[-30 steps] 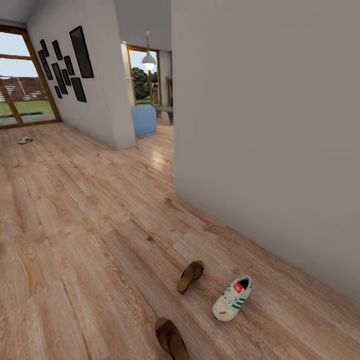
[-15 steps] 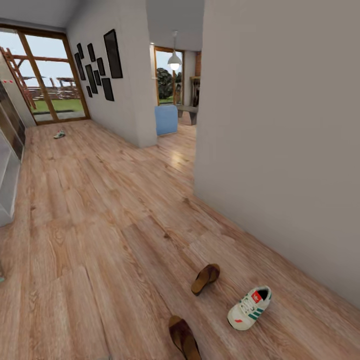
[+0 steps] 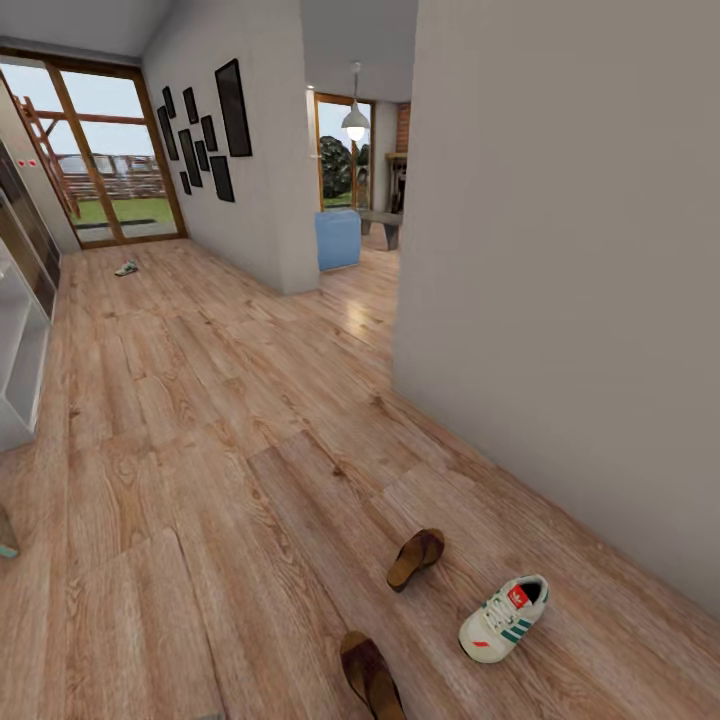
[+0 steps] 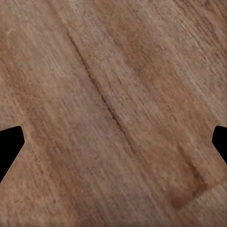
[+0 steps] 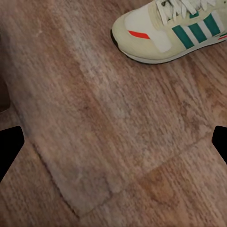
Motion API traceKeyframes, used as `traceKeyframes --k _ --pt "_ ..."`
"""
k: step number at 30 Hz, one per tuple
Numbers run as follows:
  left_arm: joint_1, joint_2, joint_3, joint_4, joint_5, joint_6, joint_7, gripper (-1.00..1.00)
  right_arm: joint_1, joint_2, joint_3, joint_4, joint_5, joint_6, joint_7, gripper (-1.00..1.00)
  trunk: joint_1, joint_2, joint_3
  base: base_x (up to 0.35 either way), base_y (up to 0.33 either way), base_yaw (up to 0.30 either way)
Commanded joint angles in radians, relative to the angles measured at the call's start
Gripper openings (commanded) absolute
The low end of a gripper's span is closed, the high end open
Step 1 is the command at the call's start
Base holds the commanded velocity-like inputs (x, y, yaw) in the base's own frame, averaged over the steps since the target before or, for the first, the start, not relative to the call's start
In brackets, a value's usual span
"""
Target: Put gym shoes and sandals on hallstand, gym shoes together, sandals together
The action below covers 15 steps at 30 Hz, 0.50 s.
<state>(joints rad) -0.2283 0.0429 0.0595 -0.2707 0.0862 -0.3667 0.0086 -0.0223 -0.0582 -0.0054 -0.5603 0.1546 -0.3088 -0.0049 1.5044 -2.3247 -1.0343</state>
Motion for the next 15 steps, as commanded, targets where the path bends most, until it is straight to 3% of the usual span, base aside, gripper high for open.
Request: traceKeyframes --k 1,15 --pt "0.000 0.000 -0.002 0.001 0.009 -0.003 -0.001 1.00 0.000 0.000 -0.001 0.000 0.007 -0.003 0.000 1.00 0.000 0.000 -0.001 0.000 0.000 0.003" --pt "0.000 0.000 -0.002 0.001 0.009 -0.003 -0.001 1.00 -0.001 0.001 0.003 -0.019 0.008 -0.003 0.002 1.00 0.000 0.000 -0.001 0.000 0.000 0.000"
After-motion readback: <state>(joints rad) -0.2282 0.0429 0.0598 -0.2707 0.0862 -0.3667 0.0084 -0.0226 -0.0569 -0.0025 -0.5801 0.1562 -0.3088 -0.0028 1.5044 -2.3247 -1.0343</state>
